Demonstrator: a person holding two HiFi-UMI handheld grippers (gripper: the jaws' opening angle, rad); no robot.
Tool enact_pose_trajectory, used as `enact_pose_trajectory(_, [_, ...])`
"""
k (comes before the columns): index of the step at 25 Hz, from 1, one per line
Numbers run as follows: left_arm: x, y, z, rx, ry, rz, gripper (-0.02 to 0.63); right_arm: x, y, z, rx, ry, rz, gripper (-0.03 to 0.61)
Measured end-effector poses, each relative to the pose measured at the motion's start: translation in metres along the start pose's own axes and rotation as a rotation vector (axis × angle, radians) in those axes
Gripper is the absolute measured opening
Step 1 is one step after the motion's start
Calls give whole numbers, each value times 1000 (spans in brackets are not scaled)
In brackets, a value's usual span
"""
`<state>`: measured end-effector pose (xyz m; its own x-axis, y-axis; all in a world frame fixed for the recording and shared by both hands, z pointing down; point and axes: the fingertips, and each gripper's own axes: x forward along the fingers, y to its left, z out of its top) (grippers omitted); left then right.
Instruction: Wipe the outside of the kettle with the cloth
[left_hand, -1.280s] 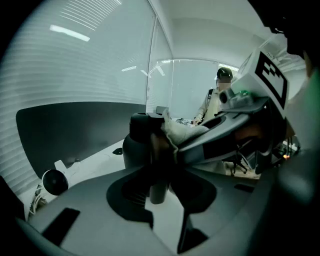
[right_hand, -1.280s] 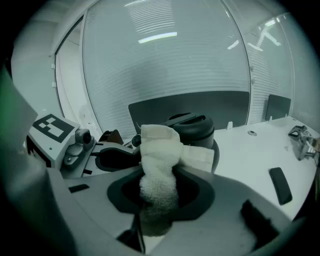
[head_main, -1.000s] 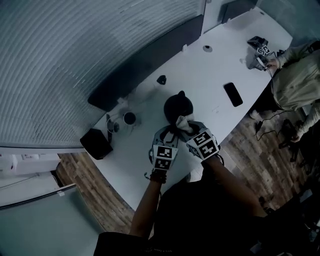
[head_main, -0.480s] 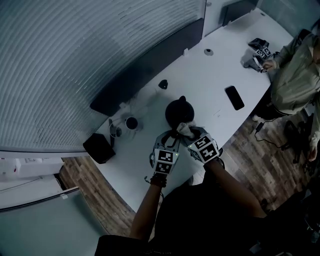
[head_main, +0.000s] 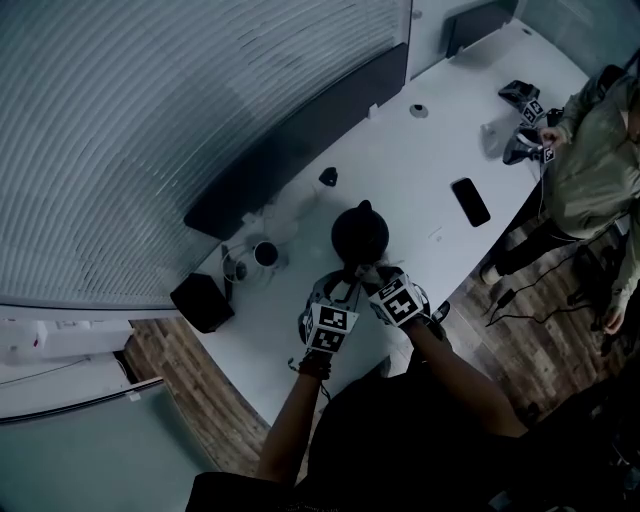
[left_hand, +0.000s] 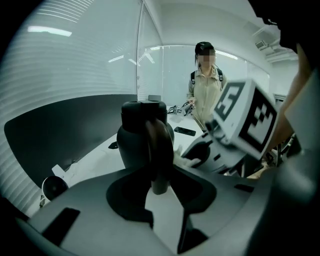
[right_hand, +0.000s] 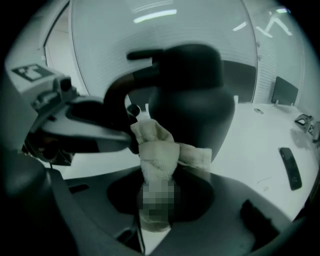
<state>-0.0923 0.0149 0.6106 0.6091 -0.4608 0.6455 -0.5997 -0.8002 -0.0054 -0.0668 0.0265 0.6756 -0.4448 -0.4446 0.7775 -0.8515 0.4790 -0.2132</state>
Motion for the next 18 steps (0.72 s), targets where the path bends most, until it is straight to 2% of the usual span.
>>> enact_pose_trajectory(2, [0, 0, 1, 13, 11, 8, 129, 22, -8, -21, 2, 69, -8, 107])
enact_pose_trajectory(5, [2, 0, 2, 11, 20, 11, 127, 38, -14, -31, -27, 125, -26, 107])
enact_pose_trajectory(8, [3, 0, 1, -2, 28, 18, 126, 42, -14, -34, -92, 160, -45, 107])
enact_pose_trajectory(10, [2, -1, -1, -2, 41, 20, 126, 36, -8, -36, -118, 153, -19, 107])
enact_pose_trajectory(12, [1, 0, -2, 8, 54, 16, 126, 10, 1, -35, -144, 106, 9, 107])
enact_pose_trajectory(14, [0, 0, -1, 14, 58, 10, 126, -37, 8, -26, -159, 17, -2, 107])
enact_pose_trajectory(16, [0, 1, 1, 14, 55, 10, 126, -78, 8, -2, -155, -92, -36, 107])
enact_pose_trajectory(18, [0, 2, 1, 10, 52, 16, 126, -95, 2, 31, -164, -170, -75, 107])
